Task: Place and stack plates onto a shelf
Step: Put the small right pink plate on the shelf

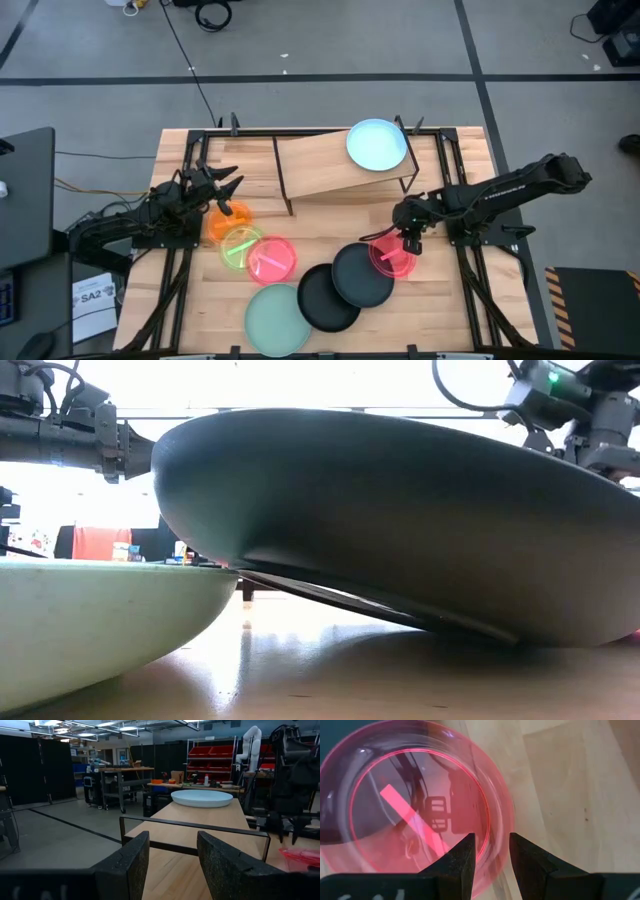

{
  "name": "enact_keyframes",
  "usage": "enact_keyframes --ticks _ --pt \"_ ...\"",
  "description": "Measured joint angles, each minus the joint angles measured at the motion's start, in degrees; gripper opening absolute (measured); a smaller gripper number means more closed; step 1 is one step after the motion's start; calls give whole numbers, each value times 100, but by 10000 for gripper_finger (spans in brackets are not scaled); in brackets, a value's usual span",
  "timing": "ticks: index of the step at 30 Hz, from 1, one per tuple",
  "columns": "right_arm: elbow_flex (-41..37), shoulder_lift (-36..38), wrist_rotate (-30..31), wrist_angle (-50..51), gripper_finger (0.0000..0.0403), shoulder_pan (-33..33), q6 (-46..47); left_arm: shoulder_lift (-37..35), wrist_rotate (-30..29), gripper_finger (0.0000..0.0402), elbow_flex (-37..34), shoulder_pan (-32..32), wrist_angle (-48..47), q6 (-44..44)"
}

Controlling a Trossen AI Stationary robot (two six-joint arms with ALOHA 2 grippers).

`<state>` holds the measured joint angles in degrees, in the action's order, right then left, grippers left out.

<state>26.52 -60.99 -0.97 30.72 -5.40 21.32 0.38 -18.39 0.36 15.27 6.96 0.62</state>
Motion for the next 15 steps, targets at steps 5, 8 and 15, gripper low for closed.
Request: enact_keyframes --ticks 5,8,15 --pt "-280 0 7 -333 126 142 0 -1 0 172 0 -1 0 0" --pt "-417 0 7 -499 126 221 0 0 0 172 0 0 0 0" --pt "-662 0 -49 -857 126 292 15 -1 0 172 0 -2 0 0"
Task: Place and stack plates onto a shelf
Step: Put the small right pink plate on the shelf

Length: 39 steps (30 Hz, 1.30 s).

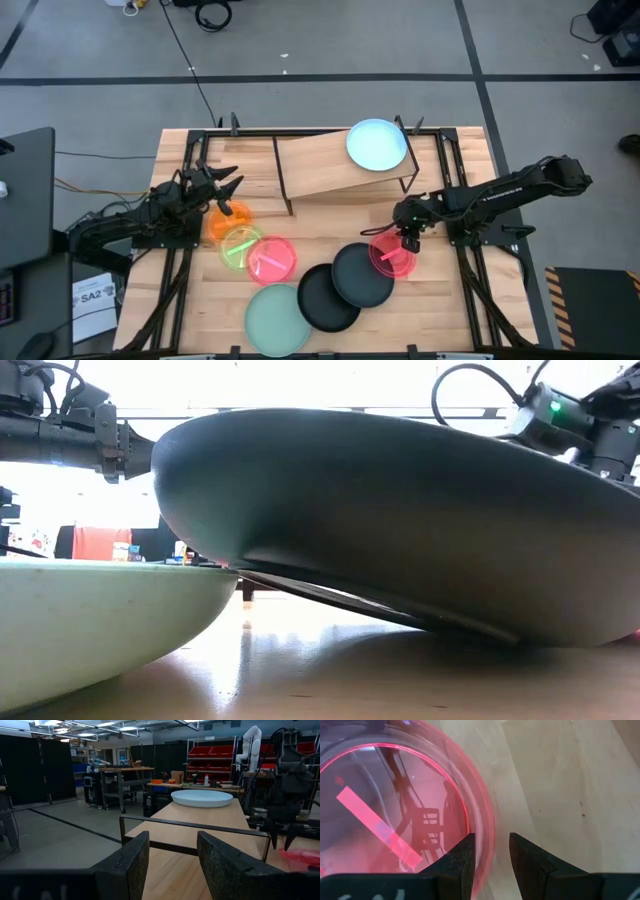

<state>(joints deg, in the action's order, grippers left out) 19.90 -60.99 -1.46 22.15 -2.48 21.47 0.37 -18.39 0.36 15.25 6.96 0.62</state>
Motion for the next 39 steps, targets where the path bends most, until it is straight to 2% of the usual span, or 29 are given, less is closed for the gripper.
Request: enact_keyframes --ticks 7,17,35,39 --pt "-19 0 -427 -1 125 0 -7 0 0 172 0 0 0 0" --pt "-19 0 -438 4 119 0 -15 -1 0 172 0 2 0 0" --pt "-19 0 -480 19 10 0 -17 11 20 172 137 0 240 4" --pt "-19 0 -480 18 9 0 -8 5 24 172 344 -30 263 0"
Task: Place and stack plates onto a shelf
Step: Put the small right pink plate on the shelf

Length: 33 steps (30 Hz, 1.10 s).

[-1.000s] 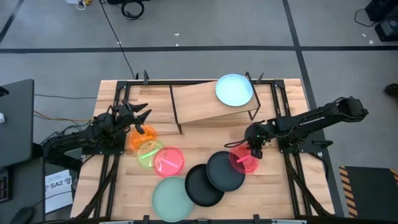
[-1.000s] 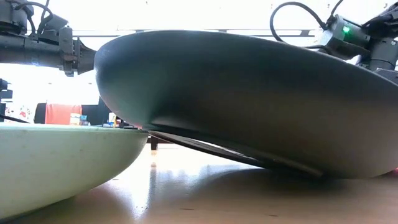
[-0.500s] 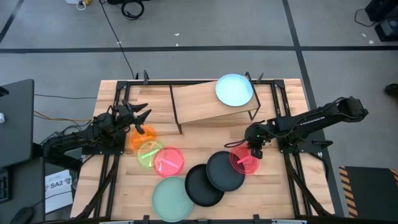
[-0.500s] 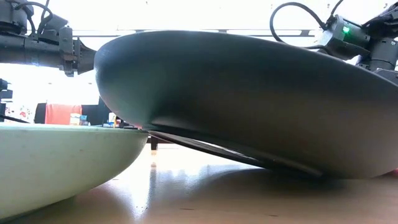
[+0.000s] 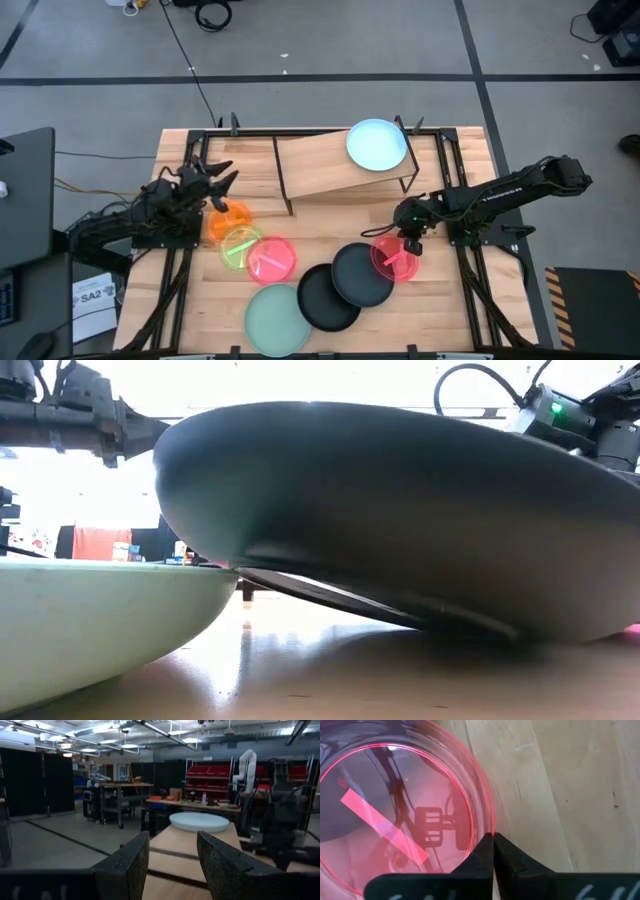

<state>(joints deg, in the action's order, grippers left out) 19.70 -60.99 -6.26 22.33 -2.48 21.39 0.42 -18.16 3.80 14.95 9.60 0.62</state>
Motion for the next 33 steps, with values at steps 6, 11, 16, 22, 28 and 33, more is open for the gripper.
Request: enact_keyframes --ticks 6,11,16,22,28,33 --pt "0 0 0 0 7 0 5 386 13 172 340 -303 -2 -48" --pt "0 0 2 0 5 0 6 1220 -24 172 723 -626 -8 -153" --pt "0 0 -1 -4 5 0 5 2327 -26 172 1238 -957 5 -330" --pt "0 0 -92 -64 5 0 8 3828 -28 172 2011 -1414 -12 -644" --pt "2 0 -92 -90 5 0 8 5214 -27 172 2956 -1687 -41 -1411" --pt "2 20 -94 -133 5 0 8 6169 36 172 3683 -1805 -56 -1694"
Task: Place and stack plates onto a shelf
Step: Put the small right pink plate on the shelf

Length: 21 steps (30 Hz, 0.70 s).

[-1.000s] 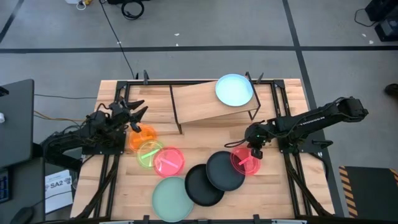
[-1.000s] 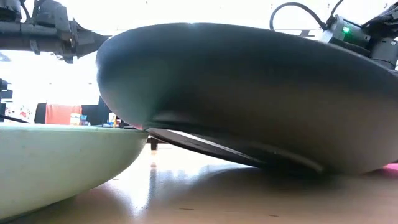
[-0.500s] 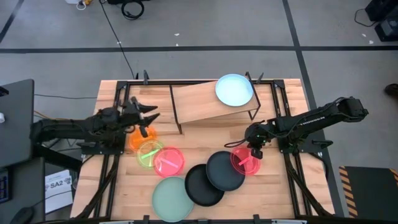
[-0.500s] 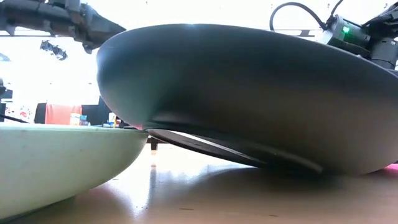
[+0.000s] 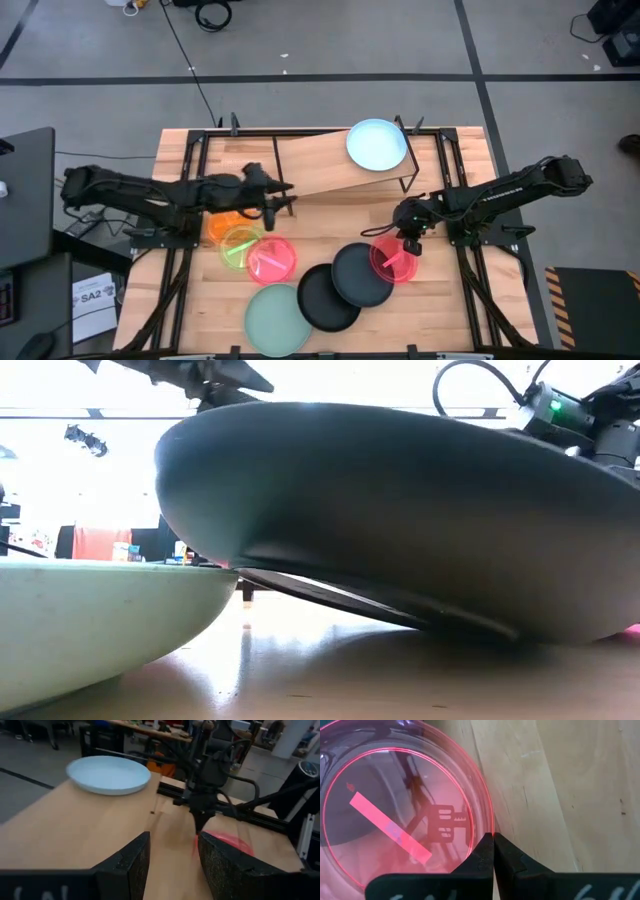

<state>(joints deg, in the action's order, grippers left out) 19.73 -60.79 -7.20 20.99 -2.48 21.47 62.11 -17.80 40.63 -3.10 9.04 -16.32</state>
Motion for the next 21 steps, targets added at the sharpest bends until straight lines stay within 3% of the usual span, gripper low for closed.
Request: enact_keyframes --ticks 13,21 --pt "532 116 44 -42 5 0 -62 1888 278 172 1808 -70 -789 -347" --pt "945 117 527 -49 5 0 -63 2585 637 172 2282 -70 -890 -1039"
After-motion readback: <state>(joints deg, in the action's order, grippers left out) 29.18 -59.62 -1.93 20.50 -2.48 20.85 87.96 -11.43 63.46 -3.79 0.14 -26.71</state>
